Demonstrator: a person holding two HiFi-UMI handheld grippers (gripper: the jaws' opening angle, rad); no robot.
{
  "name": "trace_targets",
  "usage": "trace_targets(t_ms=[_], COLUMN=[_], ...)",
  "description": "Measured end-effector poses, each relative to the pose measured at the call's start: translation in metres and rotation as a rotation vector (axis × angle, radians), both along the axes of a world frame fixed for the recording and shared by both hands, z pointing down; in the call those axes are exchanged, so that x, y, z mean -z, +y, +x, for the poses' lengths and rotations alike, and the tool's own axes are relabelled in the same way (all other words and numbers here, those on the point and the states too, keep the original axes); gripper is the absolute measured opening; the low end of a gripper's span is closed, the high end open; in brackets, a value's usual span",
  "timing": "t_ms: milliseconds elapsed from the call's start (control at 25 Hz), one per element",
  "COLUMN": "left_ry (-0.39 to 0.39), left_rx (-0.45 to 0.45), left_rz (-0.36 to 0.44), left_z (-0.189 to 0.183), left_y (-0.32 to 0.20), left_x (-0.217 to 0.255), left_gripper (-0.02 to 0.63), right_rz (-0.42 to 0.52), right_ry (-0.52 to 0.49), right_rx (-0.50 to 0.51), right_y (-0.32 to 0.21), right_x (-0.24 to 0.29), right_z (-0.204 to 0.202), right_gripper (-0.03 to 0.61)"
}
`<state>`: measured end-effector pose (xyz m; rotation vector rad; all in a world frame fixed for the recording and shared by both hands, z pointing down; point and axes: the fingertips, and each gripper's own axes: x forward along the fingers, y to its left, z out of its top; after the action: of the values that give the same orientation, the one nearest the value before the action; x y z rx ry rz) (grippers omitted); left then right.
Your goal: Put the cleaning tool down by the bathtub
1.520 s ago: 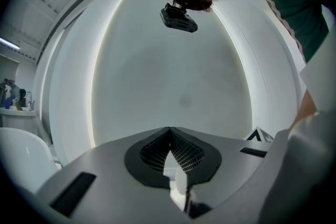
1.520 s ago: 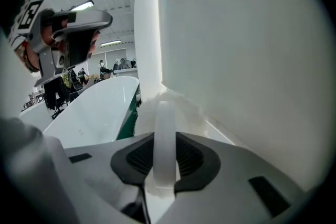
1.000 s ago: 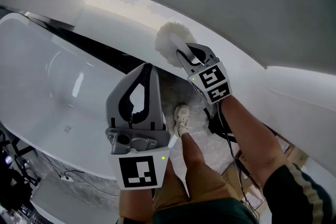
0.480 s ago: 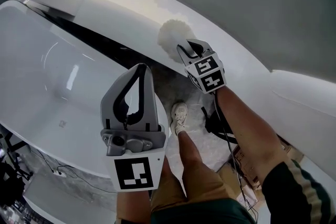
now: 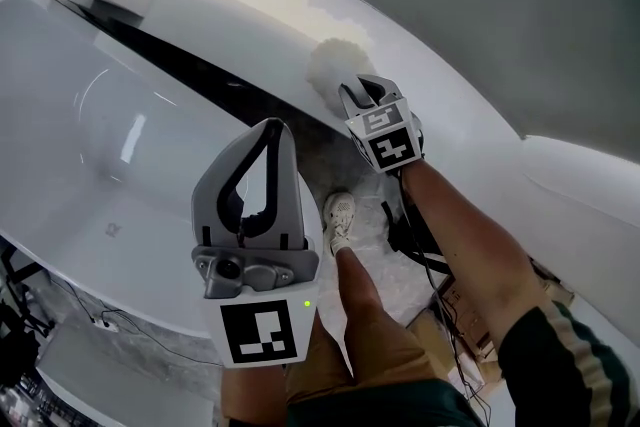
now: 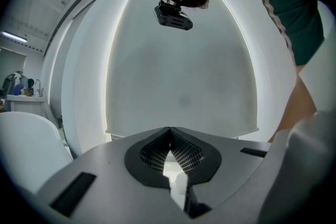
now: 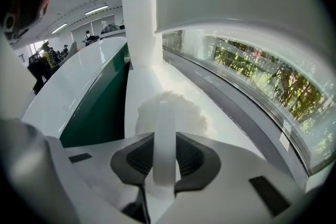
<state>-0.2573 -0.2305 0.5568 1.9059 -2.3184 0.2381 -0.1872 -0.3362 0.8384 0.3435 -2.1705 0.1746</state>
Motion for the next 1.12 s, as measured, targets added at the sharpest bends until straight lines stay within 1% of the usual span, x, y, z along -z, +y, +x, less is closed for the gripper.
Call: trace_targets(t_ms=[120,240,360,480,640,840,1000,1120], left_ry=[0.01,0.021,0.031,0.048,0.043,0.054,0.053,0.052], left_rx=[-0.004,-0.018,-0.017,-0.021,-0.034,-0.023,-0.022,-0.026], left_rz=[0.002,0.021,0.021,0.021,0.018,0.031,0.037,0.045], left_z=[0.001,0.005,0.008,0.012,0.014,0.011,0.009,0.008], left_y=[0.001,0.002,0.003,0.004,0.004,0.008,0.009,0.011], left_x=[-0.002,-0.002,-0.006,-0.009,-0.008,-0.007,-0.006,-0.004], left_gripper=[0.008,0.008,0.008,0.007,0.008,0.007,0.007,0.007], right_rz=[0.0,-0.001,0.031,0.043,0.055,0.08,0.08,0.048], right_ry=[0.005,0.004,-0.004,-0.004,-0.01,-0.022,-0.047,-0.034], right_rx=[0.009,0.02,0.02,0.036,0.055,0.077,0.093,0.091], right_y=[0.002,0.002,-0.005,-0.007,-0.008,-0.011,-0.011,-0.007], right_x=[-0.003,-0.005,-0.006,-0.009,-0.009,-0.008,-0.005,-0.012], right_z=[-0.004,-0.009,-0.011,-0.014,-0.023,-0.038,-0.052,-0.054], right_gripper=[0.094,0.094,0.095,0.095,0.095,0.095,0.095,0.095])
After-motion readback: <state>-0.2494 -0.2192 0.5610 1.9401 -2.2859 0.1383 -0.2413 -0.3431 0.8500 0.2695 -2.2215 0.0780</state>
